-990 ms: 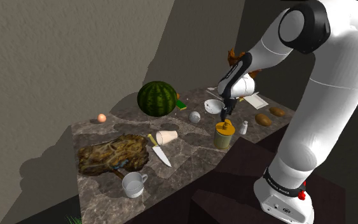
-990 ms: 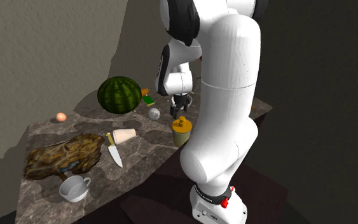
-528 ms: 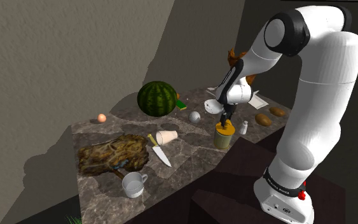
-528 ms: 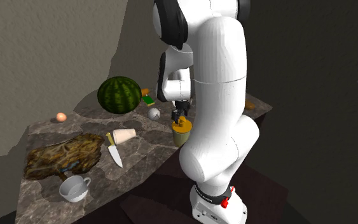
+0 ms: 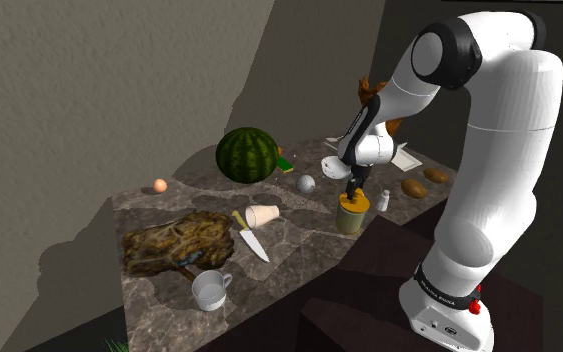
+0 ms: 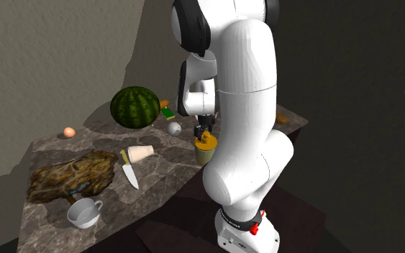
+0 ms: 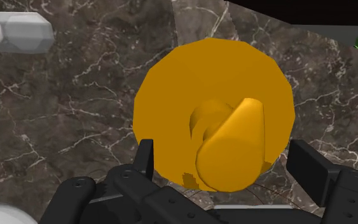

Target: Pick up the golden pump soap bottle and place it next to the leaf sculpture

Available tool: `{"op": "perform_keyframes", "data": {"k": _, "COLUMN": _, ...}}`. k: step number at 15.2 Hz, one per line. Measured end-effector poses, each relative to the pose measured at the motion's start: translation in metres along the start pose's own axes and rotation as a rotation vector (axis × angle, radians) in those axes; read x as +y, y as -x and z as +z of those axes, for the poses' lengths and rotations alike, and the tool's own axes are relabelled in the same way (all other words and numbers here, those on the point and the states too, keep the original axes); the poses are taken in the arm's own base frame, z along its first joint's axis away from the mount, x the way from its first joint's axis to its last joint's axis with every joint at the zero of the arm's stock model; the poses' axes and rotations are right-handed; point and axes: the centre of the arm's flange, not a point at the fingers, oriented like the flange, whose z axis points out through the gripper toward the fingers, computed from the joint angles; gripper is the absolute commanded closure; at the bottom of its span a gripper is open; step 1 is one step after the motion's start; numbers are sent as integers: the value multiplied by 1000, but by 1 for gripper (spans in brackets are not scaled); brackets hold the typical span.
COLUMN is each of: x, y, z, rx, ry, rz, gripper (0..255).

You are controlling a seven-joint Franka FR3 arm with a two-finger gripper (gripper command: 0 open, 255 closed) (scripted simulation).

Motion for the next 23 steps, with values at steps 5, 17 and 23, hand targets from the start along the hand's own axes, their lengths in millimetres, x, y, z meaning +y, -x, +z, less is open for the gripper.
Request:
{"op": "perform_keyframes", "data": {"k": 5, "x": 0, "y": 0, "z": 0, "rx": 0, "ry": 0, "rz": 0, "gripper": 255}}
{"op": "perform_keyframes", "data": {"k": 17, "x": 1, "y": 0, "z": -32, "rx": 0, "ry": 0, "rz": 0, "gripper": 255}}
{"op": "perform_keyframes", "data": {"k": 23, "x": 1, "y": 0, "z": -64, "rx": 0, "ry": 0, "rz": 0, "gripper": 255}}
